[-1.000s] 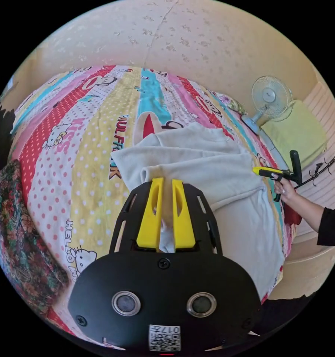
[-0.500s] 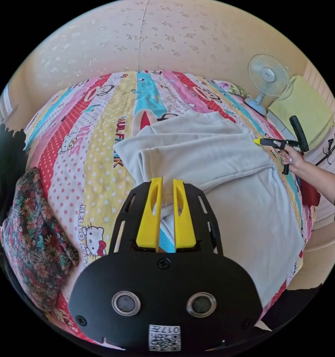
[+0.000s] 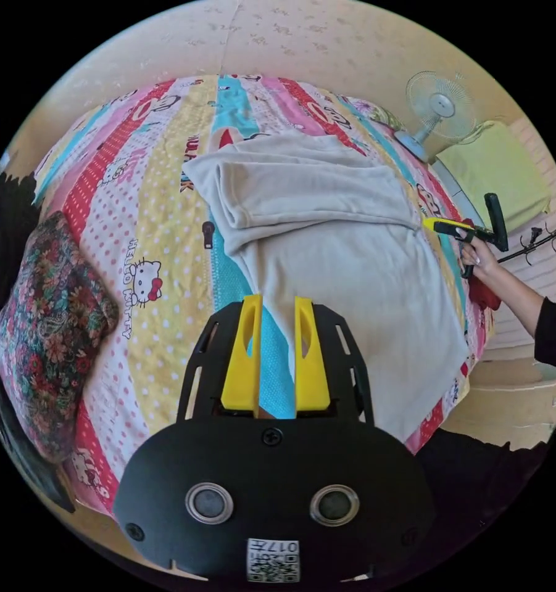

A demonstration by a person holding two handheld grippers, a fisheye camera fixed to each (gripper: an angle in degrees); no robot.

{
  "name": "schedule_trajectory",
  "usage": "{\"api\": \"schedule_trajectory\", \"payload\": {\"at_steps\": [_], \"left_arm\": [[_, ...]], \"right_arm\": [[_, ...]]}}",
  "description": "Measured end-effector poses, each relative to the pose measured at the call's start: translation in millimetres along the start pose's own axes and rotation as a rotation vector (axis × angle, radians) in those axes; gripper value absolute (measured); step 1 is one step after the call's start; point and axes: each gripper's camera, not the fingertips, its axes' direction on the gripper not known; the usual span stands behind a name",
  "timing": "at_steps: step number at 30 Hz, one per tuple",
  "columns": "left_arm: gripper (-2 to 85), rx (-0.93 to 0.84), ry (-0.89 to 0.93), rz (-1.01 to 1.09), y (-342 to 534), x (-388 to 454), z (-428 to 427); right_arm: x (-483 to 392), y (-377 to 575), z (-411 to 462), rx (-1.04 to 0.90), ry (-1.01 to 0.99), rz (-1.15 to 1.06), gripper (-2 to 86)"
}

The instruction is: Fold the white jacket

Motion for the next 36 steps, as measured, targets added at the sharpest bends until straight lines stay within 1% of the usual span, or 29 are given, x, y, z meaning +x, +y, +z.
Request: {"api": "schedule_trajectory", "payload": {"at_steps": [1, 2, 4, 6, 8, 11, 12, 14, 16, 17, 18, 19, 20, 22, 24, 26, 28, 30, 32, 34, 36], "left_arm": [[9.6, -0.005, 0.031, -0.011, 10.6, -3.9, -2.4], [10.5, -0.010, 0.091, -0.036, 34.1, -10.7, -5.6], [11.7, 0.032, 0.182, -0.066, 76.7, -16.3, -9.9], [13.3, 0.099, 0.308, -0.126, 130.3, -18.1, -10.3], [14.5, 0.112, 0.305, -0.136, 161.9, -14.3, -4.9], [15.5, 0.026, 0.265, -0.124, 191.2, -8.8, 21.2], [15.6, -0.005, 0.293, -0.156, 199.1, -11.2, 35.6], [14.8, -0.038, 0.347, -0.215, 209.2, -15.1, 56.3], [12.3, -0.091, 0.354, -0.269, 216.8, -17.8, 75.6], [10.3, -0.080, 0.327, -0.299, 222.1, -20.1, 82.5], [8.4, -0.068, 0.314, -0.335, 225.9, -24.3, 87.5], [7.4, -0.072, 0.321, -0.351, 226.6, -26.8, 90.5], [5.9, -0.098, 0.365, -0.368, 225.8, -31.7, 96.9], [4.6, -0.138, 0.411, -0.404, 221.9, -38.7, 99.7], [4.1, -0.128, 0.501, -0.362, 212.6, -39.0, 85.8], [4.0, -0.093, 0.542, -0.318, 206.2, -35.2, 65.9], [3.9, -0.089, 0.502, -0.282, 200.1, -28.8, 44.5], [3.6, -0.081, 0.425, -0.251, 194.5, -20.0, 15.6], [3.6, -0.073, 0.402, -0.223, 195.4, -13.3, -5.2], [3.3, -0.118, 0.381, -0.184, 203.7, -7.2, -20.2], [3.3, -0.227, 0.355, -0.162, 228.5, -0.5, -33.7]], "right_arm": [[1.3, 19.6, -8.0, -0.036, -0.032, 0.006, 9.5], [3.5, 43.4, -14.7, -0.066, -0.117, 0.009, 10.2], [2.1, 85.8, -23.5, -0.096, -0.214, -0.010, 11.4], [5.7, 130.4, -26.1, -0.130, -0.232, 0.059, 12.3], [15.1, 184.7, -19.5, -0.178, -0.256, 0.168, 13.0], [22.6, 240.1, 1.8, -0.235, -0.262, 0.263, 13.0], [24.0, 249.0, 4.5, -0.225, -0.272, 0.279, 13.0], [35.2, 275.6, 4.1, -0.110, -0.338, 0.394, 11.9], [37.9, 286.0, 8.0, -0.095, -0.390, 0.421, 10.7], [33.7, 290.5, 13.0, -0.121, -0.411, 0.392, 9.5], [30.8, 292.4, 15.6, -0.139, -0.407, 0.375, 8.8], [26.2, 295.9, 17.0, -0.152, -0.362, 0.363, 7.5], [25.0, 297.2, 14.2, -0.133, -0.339, 0.372, 6.1], [25.5, 294.1, 9.4, -0.133, -0.370, 0.378, 4.8], [20.5, 289.0, -1.3, -0.155, -0.360, 0.343, 4.1], [-1.2, 280.7, -25.6, -0.190, -0.234, 0.201, 3.7], [-13.3, 275.7, -46.1, -0.180, -0.235, 0.145, 3.5], [-16.9, 274.9, -66.2, -0.143, -0.279, 0.162, 3.5], [-21.5, 281.7, -84.4, -0.162, -0.308, 0.184, 3.4], [-30.4, 293.0, -95.5, -0.212, -0.312, 0.162, 3.3], [-41.4, 310.7, -106.3, -0.271, -0.348, 0.154, 3.3]]}}
